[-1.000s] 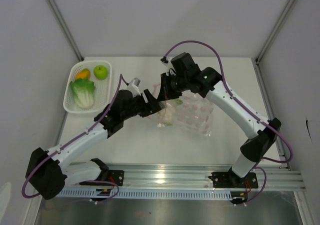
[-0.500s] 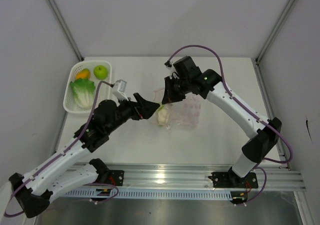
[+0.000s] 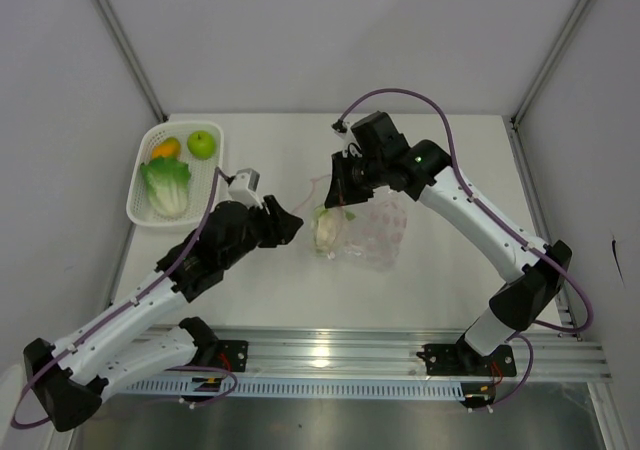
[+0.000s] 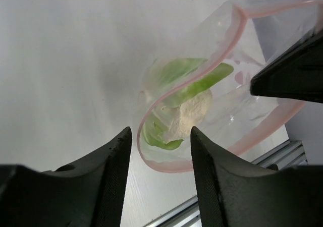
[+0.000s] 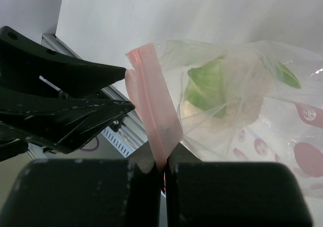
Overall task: Place the food in the zip-top bag and seal the zipper
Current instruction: Place the fake vegetable in the zipper food storage bag.
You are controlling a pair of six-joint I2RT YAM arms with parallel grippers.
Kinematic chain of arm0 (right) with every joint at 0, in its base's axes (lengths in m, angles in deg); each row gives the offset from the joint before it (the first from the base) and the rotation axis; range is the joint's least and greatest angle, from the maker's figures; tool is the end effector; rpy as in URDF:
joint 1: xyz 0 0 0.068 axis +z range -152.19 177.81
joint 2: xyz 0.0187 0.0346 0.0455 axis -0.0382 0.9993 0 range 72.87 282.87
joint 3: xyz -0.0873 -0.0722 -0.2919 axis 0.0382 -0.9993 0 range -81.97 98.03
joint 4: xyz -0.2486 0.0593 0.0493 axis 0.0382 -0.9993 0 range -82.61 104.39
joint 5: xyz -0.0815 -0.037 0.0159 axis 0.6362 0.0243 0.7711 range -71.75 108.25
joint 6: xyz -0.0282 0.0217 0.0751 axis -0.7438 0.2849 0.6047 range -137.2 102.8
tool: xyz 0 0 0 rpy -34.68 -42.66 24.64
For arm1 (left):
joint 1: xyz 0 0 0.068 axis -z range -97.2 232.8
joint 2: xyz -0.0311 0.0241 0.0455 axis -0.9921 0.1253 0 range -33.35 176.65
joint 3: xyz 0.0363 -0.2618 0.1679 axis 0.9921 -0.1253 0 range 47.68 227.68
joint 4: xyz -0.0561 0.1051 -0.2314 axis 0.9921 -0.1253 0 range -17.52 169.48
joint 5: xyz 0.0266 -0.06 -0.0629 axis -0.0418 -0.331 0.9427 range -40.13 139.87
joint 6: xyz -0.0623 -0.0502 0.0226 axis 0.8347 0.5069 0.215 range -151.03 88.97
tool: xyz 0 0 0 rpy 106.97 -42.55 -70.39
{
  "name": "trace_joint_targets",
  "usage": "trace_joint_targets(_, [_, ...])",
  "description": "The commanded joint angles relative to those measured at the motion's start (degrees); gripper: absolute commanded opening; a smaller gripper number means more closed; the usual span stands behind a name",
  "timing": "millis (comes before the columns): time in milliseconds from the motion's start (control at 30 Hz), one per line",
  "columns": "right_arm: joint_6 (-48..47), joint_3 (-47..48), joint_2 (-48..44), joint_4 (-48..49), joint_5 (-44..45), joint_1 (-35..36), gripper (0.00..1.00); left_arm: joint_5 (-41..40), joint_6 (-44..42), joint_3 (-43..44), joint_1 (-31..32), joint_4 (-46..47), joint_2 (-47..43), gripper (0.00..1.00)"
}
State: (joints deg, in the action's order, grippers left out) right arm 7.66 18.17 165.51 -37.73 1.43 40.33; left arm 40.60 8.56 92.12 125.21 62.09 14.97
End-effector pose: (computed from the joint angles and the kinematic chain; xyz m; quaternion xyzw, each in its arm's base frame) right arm 0.2586 0.2656 0.4092 -0.1958 0.8932 0.3239 0.2427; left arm 0.1554 -0.1261 0.3322 -0.0254 0.8236 -0.3188 0.4684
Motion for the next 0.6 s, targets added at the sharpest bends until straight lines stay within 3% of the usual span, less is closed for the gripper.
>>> trace_joint_targets(0, [0.3, 0.6, -2.6, 2.6, -0.6, -0.1, 0.00, 0.1, -0.3, -0.7, 0.2, 0.1, 1.1, 0.50])
trace_joint_targets(300, [0.2, 0.7, -3.3, 2.2, 0.6, -0.1, 0.00, 8.1, -2.3, -1.0, 0.2, 6.6, 6.3, 0.38])
trace_joint_targets(333, [0.1, 0.5, -3.3, 2.2, 0.8, -0.1, 0.00, 8.6, -2.9, -0.8, 0.2, 7.2, 7.1, 0.35])
trace_joint_targets(367, [-0.1, 0.3, -3.3, 2.2, 1.1, -0.2, 0.00, 10.8, -3.2, -0.2, 0.2, 7.7, 7.3, 0.20])
trace_joint_targets(433, [-0.8, -0.5, -3.5, 1.9, 2.7, -0.3, 0.00, 13.1, -4.3, 1.8, 0.2, 9.7, 7.4, 0.02])
trace_joint_targets(567, [-2.6, -1.2, -3.5, -0.3, 13.4, -0.5, 0.00, 23.2, -5.9, 8.4, 0.2, 13.9, 9.1, 0.01])
